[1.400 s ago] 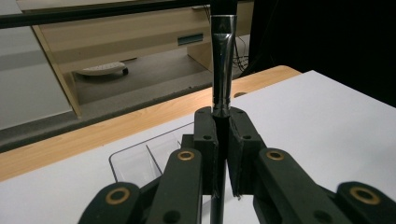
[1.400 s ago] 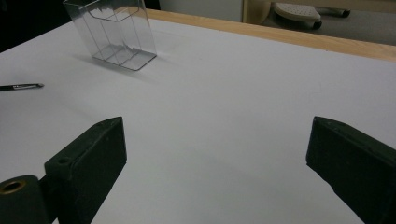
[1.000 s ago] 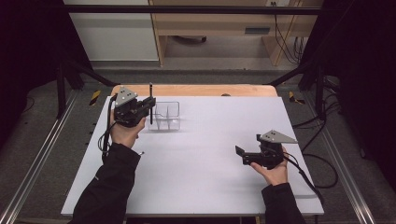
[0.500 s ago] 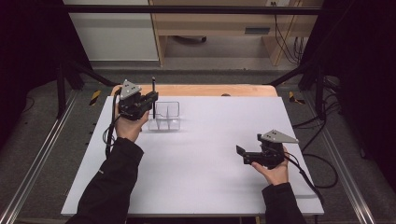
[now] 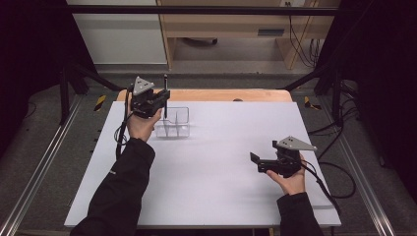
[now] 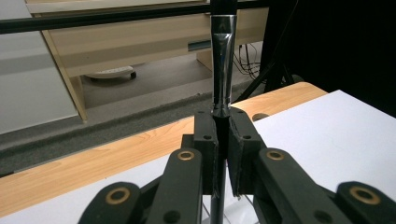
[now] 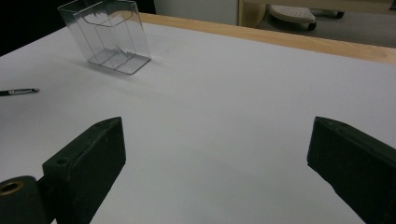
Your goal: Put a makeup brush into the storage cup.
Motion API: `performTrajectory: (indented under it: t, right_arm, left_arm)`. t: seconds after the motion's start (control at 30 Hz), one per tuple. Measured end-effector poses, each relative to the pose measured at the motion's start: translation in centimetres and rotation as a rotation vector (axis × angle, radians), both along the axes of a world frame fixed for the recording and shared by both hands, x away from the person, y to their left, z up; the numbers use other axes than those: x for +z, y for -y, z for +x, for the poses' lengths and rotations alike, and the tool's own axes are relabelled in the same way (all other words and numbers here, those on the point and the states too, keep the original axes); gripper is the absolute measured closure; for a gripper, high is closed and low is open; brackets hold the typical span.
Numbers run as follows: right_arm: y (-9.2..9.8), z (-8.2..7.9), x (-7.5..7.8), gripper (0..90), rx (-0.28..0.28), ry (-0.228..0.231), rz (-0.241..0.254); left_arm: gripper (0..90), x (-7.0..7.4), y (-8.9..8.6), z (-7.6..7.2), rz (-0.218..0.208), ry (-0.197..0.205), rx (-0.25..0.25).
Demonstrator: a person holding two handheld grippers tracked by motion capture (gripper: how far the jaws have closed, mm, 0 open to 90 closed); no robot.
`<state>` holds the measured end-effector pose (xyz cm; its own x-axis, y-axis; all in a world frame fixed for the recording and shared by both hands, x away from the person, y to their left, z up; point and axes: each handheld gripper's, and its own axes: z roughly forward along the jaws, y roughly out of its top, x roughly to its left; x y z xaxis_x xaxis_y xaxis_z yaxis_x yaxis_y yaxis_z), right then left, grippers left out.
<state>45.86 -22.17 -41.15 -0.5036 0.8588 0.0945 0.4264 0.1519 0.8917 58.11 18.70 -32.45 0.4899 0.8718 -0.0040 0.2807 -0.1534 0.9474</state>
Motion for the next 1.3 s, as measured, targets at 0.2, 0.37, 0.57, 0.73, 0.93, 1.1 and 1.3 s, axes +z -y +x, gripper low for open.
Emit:
performTrajectory:
  t: [0.2,0.37,0.57,0.73,0.93,1.1,1.3]
  right_arm:
    - [0.0,0.0,0.0,4.6,-0.004,-0.002,-0.005]
    - [-0.1,0.1,-0.1,4.5,-0.004,-0.004,-0.013]
    - [-0.1,0.1,-0.2,4.5,-0.004,-0.006,-0.013]
    - [-0.1,0.1,-0.2,4.4,-0.002,-0.006,-0.014]
    - [-0.2,0.1,-0.2,4.5,0.000,-0.009,-0.015]
    - [-0.2,0.1,-0.3,4.4,0.003,-0.011,-0.015]
    - [-0.2,0.1,-0.2,4.4,0.003,-0.009,-0.010]
  left_arm:
    - [82.9,-0.4,0.4,1.0,0.004,-0.010,0.002]
    - [82.9,-1.1,0.9,1.7,0.015,-0.019,0.000]
    - [82.8,-1.4,0.9,2.3,0.010,-0.023,0.008]
    - [82.9,-1.9,0.9,2.8,0.008,-0.029,0.013]
    - [82.9,-2.6,1.1,3.3,0.014,-0.036,0.021]
    - [82.9,-3.1,1.2,3.5,0.027,-0.044,0.027]
    - [83.0,-3.8,1.2,3.5,0.028,-0.051,0.029]
